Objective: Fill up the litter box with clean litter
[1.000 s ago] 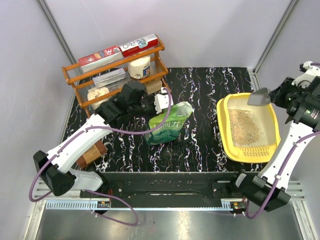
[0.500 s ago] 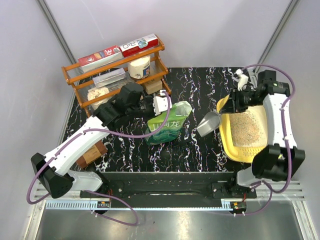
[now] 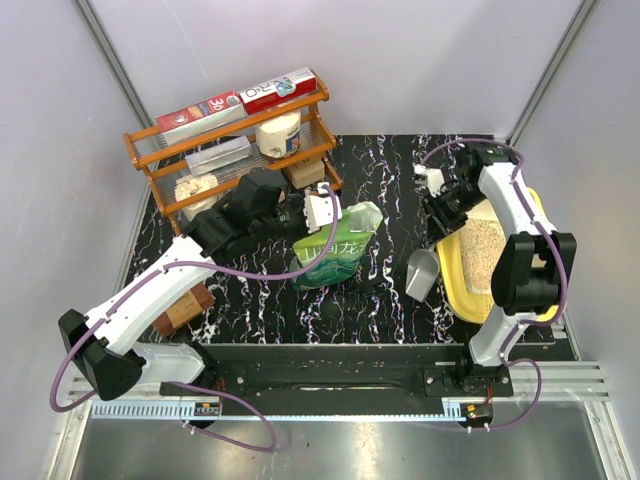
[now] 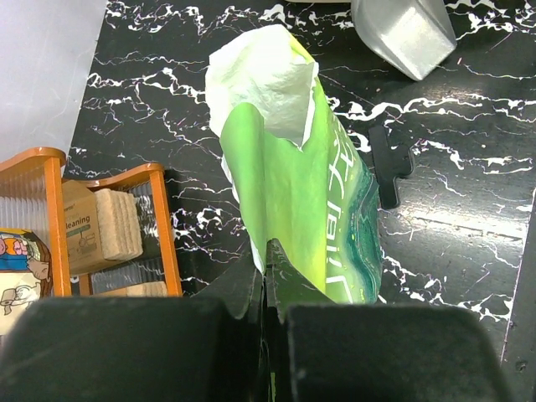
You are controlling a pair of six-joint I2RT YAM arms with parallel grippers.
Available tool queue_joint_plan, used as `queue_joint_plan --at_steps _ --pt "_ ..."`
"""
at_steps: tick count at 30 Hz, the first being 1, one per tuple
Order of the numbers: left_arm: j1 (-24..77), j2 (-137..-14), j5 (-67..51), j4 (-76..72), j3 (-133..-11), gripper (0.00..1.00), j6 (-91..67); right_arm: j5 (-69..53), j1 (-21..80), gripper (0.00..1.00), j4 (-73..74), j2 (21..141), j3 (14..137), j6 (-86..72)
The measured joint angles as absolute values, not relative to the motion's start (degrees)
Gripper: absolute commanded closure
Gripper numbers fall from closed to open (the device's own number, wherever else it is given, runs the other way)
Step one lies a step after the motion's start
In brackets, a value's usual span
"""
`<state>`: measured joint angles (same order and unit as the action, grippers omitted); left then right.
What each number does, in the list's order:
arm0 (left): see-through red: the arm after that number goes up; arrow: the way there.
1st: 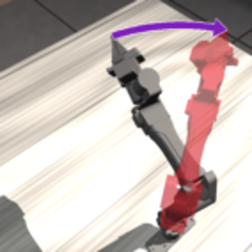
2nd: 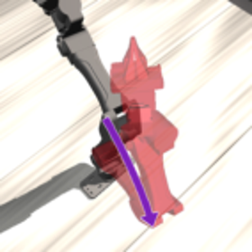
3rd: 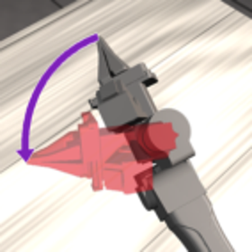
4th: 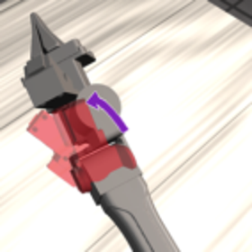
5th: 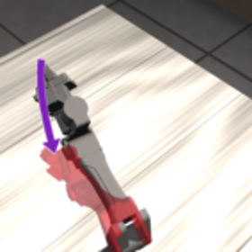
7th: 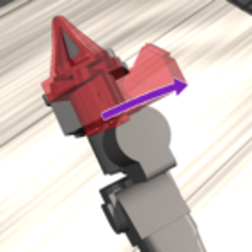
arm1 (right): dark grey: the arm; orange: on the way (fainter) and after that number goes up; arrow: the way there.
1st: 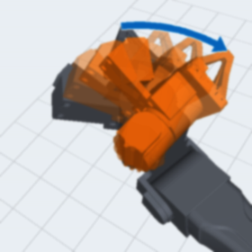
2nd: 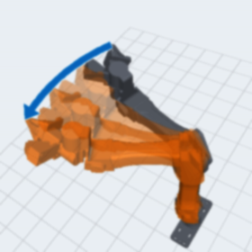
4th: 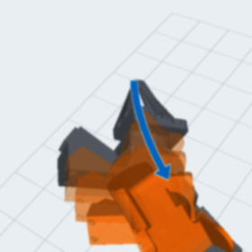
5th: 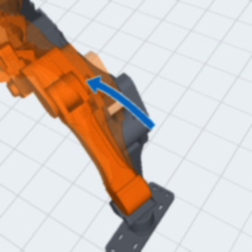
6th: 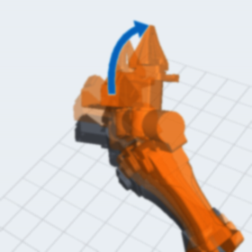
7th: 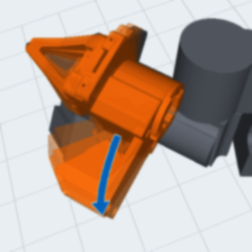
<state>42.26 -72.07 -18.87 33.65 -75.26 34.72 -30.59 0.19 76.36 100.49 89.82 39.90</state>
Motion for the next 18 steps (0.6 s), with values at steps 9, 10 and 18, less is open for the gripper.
queue_joint_plan --at_steps 9,10,18 --pt "42.3 -72.1 -18.5 33.2 -74.8 1.0 35.6 -26.5 1.8 0.21 73.8 103.9 96.1 31.6" --pt "42.2 -72.1 -18.5 33.2 -74.8 1.0 35.6 -26.7 1.8 0.22 73.1 103.8 97.2 30.6" --pt "41.2 -72.1 -18.4 33.3 -74.8 1.0 36.0 -36.0 2.6 0.26 70.1 100.7 107.4 18.9"
